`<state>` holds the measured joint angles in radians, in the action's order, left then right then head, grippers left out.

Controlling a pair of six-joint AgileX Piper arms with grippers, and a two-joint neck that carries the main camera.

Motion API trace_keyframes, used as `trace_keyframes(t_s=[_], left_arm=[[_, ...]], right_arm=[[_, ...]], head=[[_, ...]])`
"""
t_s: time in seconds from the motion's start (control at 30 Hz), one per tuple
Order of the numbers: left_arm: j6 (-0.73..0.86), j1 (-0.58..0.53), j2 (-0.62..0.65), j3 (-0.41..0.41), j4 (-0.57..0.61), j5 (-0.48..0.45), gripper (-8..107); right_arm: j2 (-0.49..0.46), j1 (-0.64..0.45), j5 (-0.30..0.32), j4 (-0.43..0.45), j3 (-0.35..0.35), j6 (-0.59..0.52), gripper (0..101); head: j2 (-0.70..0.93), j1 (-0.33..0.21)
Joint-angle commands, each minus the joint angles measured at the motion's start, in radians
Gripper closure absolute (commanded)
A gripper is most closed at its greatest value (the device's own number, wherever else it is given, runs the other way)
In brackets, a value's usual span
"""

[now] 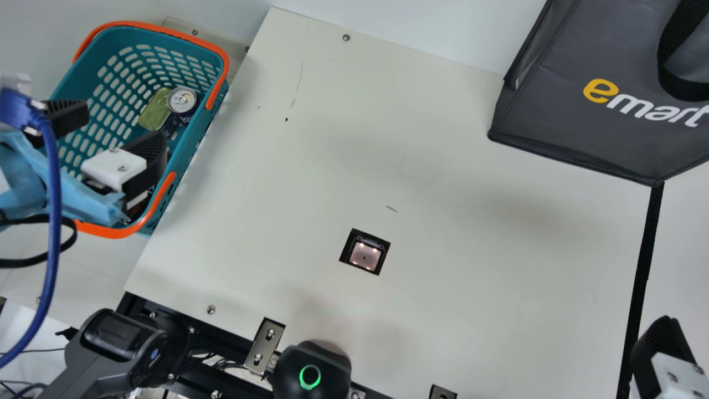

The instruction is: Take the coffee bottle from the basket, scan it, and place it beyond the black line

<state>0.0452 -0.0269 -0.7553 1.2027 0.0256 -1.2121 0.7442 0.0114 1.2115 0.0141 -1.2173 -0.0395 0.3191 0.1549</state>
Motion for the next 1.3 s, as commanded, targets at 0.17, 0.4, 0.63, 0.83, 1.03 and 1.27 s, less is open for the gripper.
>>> trace_keyframes(t_s=[0.17, 0.4, 0.63, 0.83, 1.03, 1.27], left_arm=[[-0.007, -0.002, -0.007, 0.001, -0.003, 0.003, 9], [-0.027, 0.019, -0.029, -0.006, -0.013, 0.016, 9], [-0.014, 0.087, -0.056, -0.020, 0.001, 0.038, 9], [0.046, 0.186, -0.083, -0.041, 0.034, 0.067, 9], [0.153, 0.321, -0.121, -0.065, 0.098, 0.104, 9], [0.313, 0.493, -0.178, -0.092, 0.204, 0.145, 9]], right_arm=[[0.000, 0.000, 0.000, 0.000, 0.000, 0.000, 10], [0.000, 0.000, 0.000, 0.000, 0.000, 0.000, 10], [0.000, 0.000, 0.000, 0.000, 0.000, 0.000, 10], [0.000, 0.000, 0.000, 0.000, 0.000, 0.000, 10], [0.000, 0.000, 0.000, 0.000, 0.000, 0.000, 10], [0.000, 0.000, 0.000, 0.000, 0.000, 0.000, 10]], head=[[0.002, -0.017], [0.002, -0.017], [0.002, -0.017], [0.002, -0.017], [0.002, -0.017], [0.002, -0.017]])
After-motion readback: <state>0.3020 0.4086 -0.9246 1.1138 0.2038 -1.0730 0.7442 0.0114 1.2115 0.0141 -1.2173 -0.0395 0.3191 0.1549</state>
